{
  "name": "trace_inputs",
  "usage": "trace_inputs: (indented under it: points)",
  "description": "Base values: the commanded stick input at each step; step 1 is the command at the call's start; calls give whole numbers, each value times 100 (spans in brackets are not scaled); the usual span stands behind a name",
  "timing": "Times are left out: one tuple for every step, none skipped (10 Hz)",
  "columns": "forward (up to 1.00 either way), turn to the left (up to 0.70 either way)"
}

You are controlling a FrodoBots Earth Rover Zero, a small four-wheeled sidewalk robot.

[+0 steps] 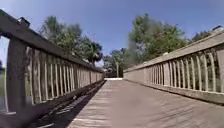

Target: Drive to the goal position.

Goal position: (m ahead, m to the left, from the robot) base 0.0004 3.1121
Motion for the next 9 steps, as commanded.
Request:
trace_inputs:
  points:
    - [45, 2]
    - [45, 2]
    - [45, 2]
    - [45, 2]
    - [45, 2]
    - [45, 2]
    - [45, 2]
    - [45, 2]
    - [45, 2]
